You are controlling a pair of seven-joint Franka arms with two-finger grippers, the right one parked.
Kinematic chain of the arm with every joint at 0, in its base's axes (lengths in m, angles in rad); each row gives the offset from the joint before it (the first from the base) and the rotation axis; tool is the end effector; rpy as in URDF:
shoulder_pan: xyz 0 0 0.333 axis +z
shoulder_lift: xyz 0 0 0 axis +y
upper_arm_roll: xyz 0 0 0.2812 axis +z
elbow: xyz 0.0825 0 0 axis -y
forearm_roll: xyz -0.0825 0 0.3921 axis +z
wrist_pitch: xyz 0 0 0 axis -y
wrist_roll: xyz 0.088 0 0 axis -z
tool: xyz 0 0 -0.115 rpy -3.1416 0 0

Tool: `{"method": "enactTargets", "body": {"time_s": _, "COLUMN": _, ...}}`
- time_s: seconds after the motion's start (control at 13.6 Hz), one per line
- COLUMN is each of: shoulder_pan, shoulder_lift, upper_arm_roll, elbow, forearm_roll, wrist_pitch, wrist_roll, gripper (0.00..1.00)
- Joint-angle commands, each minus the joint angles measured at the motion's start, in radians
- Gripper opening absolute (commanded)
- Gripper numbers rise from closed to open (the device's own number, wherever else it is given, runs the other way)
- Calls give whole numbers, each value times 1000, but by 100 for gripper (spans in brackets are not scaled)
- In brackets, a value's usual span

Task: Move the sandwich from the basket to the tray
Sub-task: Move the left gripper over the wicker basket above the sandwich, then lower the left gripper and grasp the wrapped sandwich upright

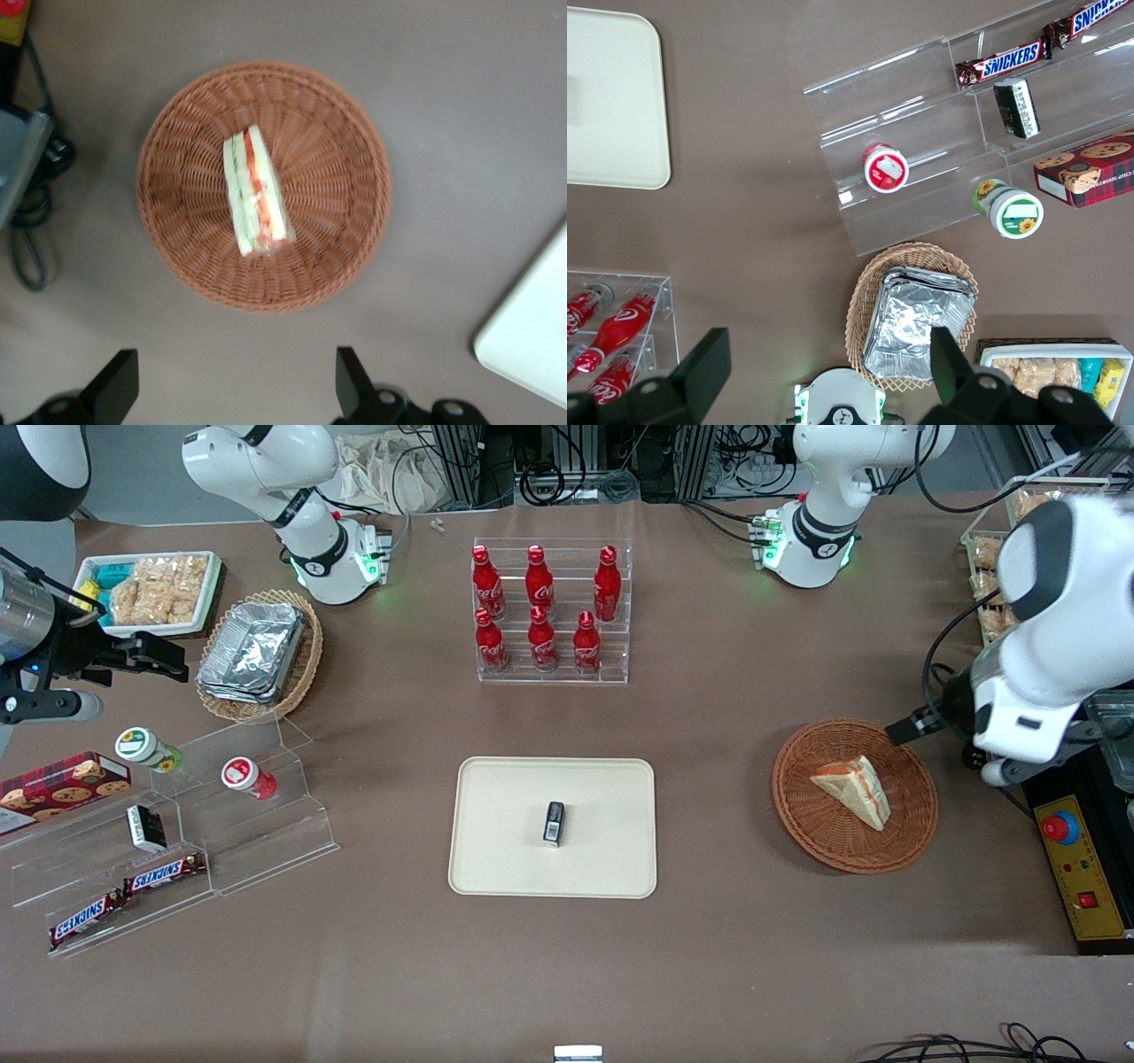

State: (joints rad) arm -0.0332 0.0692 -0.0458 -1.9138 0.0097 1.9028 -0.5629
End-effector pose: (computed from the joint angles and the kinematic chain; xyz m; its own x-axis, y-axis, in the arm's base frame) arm 0.5709 -0.0441 0.4047 0.8843 0.4625 -0.0646 0.4602 -0.8865 -0.0475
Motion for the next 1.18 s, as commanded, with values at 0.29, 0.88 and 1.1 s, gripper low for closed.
{"method": "enactTargets", "body": {"time_s": 0.29, "shoulder_pan": 18, "shoulder_lift": 119, "upper_arm_roll": 0, "elbow": -252, "forearm_roll": 12, "wrist_pitch": 451, "wrist_roll": -178, "gripper": 100}}
{"method": "enactTargets", "body": {"time_s": 0.88, "shoulder_pan": 19, "shoulder_lift": 259, "upper_arm_roll": 27, "elbow": -255, "forearm_roll": 13, "wrist_pitch": 573, "wrist_roll": -180, "gripper": 31}}
{"method": "enactTargets", "body": {"time_s": 1.1, "shoulder_pan": 22, "shoulder_lift": 250, "upper_arm_roll": 35, "elbow": -255, "forearm_roll": 15, "wrist_pitch": 567, "wrist_roll": -178, "gripper": 0}}
